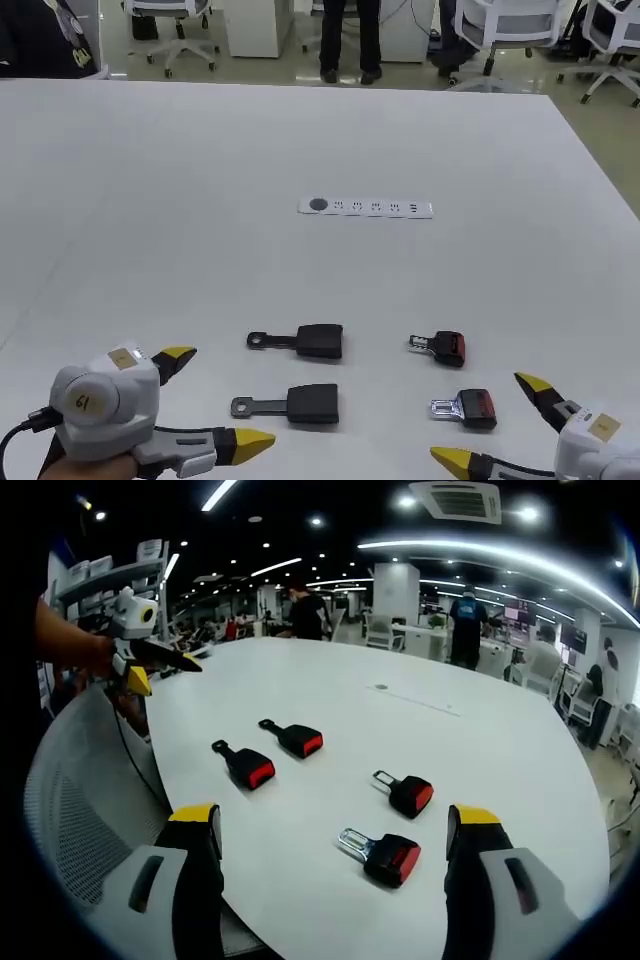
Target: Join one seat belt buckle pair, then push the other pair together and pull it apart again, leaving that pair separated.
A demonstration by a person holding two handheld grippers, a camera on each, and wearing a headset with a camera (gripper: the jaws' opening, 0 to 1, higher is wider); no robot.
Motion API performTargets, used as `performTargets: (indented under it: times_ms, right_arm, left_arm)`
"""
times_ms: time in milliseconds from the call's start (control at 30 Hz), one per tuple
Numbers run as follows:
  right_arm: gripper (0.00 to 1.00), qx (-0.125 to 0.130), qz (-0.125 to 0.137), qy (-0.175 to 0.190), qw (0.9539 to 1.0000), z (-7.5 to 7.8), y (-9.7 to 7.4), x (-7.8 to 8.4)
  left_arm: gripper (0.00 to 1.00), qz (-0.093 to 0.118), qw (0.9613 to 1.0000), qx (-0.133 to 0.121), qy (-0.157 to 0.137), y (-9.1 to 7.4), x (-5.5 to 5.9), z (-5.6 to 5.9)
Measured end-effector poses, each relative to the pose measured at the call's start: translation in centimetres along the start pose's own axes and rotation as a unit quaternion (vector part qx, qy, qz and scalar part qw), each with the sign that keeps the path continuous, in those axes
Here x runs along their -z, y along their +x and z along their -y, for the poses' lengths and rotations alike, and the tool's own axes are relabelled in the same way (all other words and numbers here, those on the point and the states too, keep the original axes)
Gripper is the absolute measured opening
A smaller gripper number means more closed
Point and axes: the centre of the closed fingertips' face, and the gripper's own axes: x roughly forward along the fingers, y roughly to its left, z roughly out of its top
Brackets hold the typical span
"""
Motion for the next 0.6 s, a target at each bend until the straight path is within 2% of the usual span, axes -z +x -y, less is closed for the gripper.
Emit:
performTargets:
  times_ms: [600]
  right_arm:
    - [0.94,-0.001,-0.005,-0.001,1.0000,-0.07,-0.12,0.31]
  left_arm:
    - [1.00,-0.002,1.0000,0.000,0.000,-0.02,0.03,-0.05]
